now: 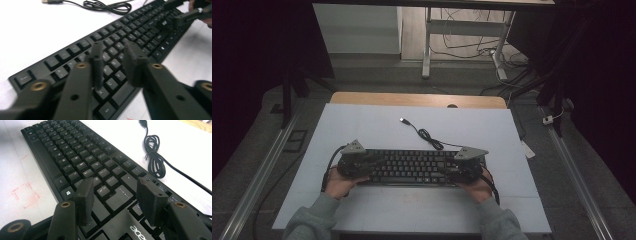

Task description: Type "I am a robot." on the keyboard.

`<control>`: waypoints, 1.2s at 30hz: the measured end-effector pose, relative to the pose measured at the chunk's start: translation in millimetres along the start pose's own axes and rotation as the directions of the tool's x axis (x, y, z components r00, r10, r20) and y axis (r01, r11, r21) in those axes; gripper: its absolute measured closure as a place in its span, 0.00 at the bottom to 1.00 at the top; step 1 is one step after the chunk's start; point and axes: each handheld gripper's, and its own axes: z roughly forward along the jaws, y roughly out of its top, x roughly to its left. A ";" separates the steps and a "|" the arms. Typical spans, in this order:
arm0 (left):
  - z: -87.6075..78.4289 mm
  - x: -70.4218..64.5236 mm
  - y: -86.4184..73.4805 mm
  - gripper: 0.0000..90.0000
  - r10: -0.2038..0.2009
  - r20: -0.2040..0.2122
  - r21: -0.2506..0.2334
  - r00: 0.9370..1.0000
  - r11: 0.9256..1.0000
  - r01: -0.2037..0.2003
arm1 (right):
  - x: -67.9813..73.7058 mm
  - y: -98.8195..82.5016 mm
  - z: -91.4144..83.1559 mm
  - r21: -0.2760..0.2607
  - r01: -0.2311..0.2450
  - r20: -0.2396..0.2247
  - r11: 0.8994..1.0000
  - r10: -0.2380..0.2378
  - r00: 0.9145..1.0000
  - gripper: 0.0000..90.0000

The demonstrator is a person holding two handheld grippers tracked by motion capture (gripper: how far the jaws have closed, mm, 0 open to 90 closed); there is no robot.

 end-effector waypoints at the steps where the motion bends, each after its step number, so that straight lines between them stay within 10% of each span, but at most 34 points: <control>1: 1.1 -1.5 0.0 0.86 0.004 -0.002 0.007 1.000 1.000 -0.004 | 0.0 0.0 0.0 0.000 0.000 0.000 1.000 0.000 1.000 0.54; 6: 7.0 -5.7 -0.4 0.98 0.024 0.006 0.034 1.000 0.999 -0.024 | -0.1 0.0 0.2 0.001 0.002 0.001 1.000 -0.002 1.000 0.54; 36: 56.2 -28.2 -1.7 0.98 0.113 0.005 0.166 0.994 0.980 -0.112 | 0.8 0.1 2.6 0.003 0.009 0.002 1.000 -0.009 1.000 0.54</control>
